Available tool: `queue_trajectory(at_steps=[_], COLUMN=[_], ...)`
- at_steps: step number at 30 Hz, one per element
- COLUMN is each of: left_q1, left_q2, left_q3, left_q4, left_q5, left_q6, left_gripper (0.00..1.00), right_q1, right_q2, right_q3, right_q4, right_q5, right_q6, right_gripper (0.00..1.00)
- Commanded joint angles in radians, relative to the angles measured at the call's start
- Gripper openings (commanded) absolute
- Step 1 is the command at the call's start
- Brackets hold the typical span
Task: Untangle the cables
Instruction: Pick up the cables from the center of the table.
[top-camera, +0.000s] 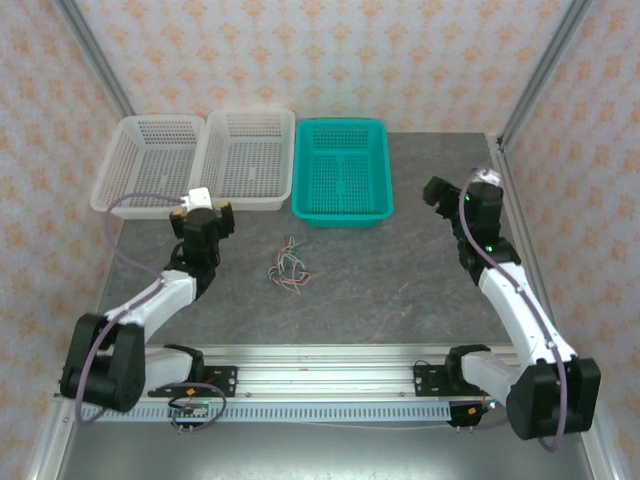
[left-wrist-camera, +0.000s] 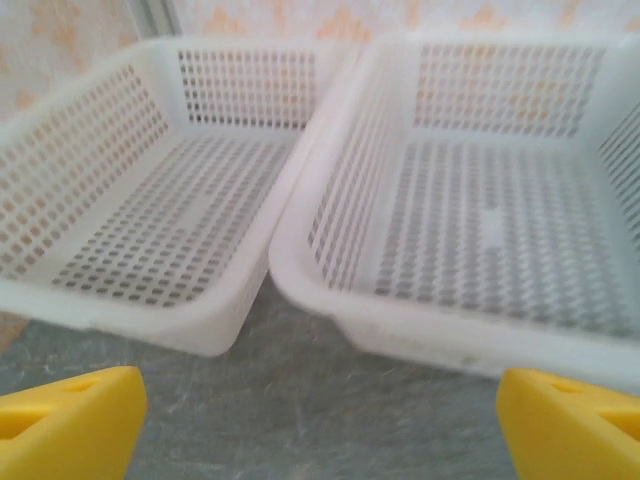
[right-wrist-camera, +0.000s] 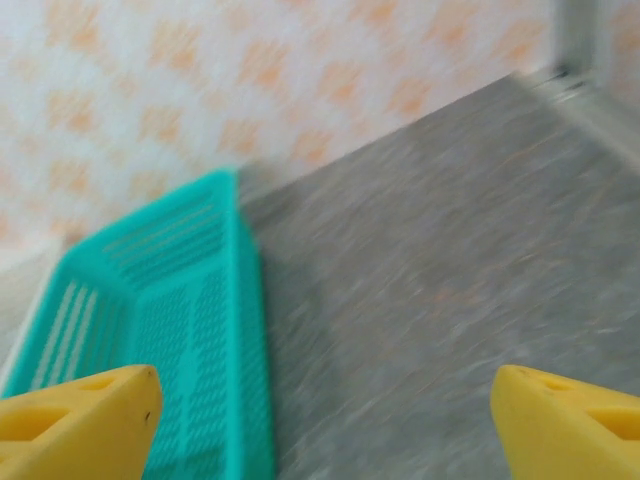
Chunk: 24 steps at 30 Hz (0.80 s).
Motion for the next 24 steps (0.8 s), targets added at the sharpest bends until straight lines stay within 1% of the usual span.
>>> queue_trajectory(at_steps=[1,2,4,7,10,13,15,18,21,24], left_q1=[-0.034,-0.048,-0.076,-0.117,-0.199,-0.292,-0.324,-0.339,-0.347,-0.353], left_q2=[-0.101,-0.119,-0.15,-0.146,-0.092,-0.026,0.026,0.114,0.183,0.208], left_q3=[0.134,0.17,0.253,0.335,0.39,0.405,0.416,0.433,0.432,0.411], left_q4=[-0.383,-0.456,-0.62,-0.787,-0.912,-0.925,-0.918,-0.905,-0.889,-0.856], left_q5=[0.054,0.099,0.223,0.398,0.459,0.491,0.507,0.532,0.536,0.529], left_q6=[-0.105,-0.122,-0.21,-0.345,-0.421,-0.443,-0.447,-0.442,-0.409,-0.392], left_gripper=[0.88,0.86,0.79,0.72,0.66,0.61,0.57,0.48,0.37,0.34], right_q1=[0.092,0.132,0.225,0.333,0.415,0.476,0.497,0.517,0.52,0.518], right_q2=[0.084,0.1,0.176,0.265,0.336,0.385,0.416,0.435,0.422,0.4], right_q3=[0.124,0.161,0.231,0.298,0.35,0.369,0.375,0.364,0.326,0.28], right_q4=[-0.358,-0.395,-0.458,-0.486,-0.471,-0.418,-0.397,-0.377,-0.349,-0.323], right_q5=[-0.147,-0.164,-0.185,-0.245,-0.317,-0.333,-0.362,-0.371,-0.363,-0.357], right_q6=[-0.04,-0.052,-0.078,-0.077,-0.066,-0.048,-0.032,-0.014,0.008,0.019], right_gripper=[0.84,0.84,0.85,0.84,0.83,0.83,0.83,0.83,0.83,0.83])
